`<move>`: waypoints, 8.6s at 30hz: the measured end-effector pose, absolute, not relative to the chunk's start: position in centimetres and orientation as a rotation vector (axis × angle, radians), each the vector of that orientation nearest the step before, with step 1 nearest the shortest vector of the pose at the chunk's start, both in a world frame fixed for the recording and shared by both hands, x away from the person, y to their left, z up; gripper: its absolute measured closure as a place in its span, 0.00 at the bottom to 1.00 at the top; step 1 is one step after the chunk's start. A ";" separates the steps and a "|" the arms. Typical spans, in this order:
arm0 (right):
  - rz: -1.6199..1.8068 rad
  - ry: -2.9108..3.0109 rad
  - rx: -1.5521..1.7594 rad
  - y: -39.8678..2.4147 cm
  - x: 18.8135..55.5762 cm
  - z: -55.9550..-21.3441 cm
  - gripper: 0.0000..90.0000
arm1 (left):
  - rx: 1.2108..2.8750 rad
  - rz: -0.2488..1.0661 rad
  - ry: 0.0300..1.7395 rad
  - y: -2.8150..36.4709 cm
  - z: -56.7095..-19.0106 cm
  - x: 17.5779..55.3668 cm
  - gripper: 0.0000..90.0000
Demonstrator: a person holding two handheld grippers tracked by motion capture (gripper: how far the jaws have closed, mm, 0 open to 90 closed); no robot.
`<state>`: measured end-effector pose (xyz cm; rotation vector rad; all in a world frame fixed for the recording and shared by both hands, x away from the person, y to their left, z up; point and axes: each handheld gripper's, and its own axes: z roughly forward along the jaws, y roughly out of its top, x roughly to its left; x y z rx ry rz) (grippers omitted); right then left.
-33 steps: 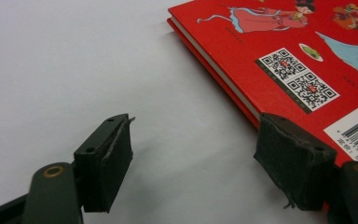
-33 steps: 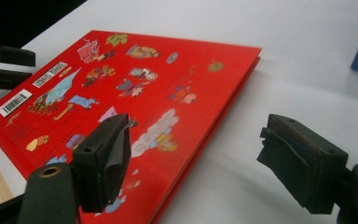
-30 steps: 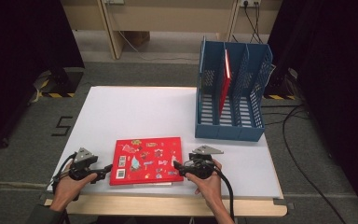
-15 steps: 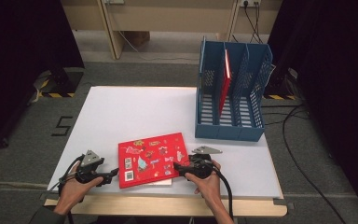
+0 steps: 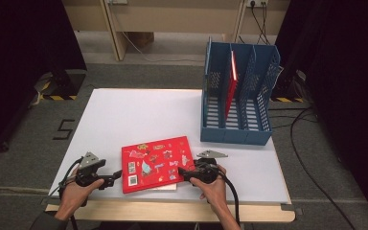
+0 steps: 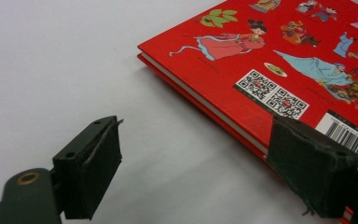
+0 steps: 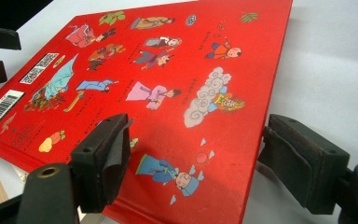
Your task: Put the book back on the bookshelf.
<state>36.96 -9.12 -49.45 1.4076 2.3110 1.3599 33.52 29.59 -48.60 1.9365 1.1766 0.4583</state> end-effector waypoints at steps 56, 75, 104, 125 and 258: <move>1.543 2.199 1.582 -9.0 36.4 -48.7 0.40 | 1.954 0.419 1.208 28.7 -49.1 33.7 0.24; 1.847 2.049 1.557 -6.3 35.9 -46.5 0.72 | 1.972 0.411 1.175 28.2 -49.1 33.4 0.25; 1.996 2.103 1.206 1.0 39.9 -37.0 0.88 | 1.835 0.428 1.219 30.7 -48.3 33.4 0.24; 1.817 1.923 1.119 -5.1 42.8 -33.3 0.87 | 1.880 0.418 1.217 30.5 -48.7 33.7 0.24; 1.724 1.942 0.878 -6.0 38.7 -43.3 0.89 | 2.048 0.497 1.230 30.1 -50.0 34.0 0.16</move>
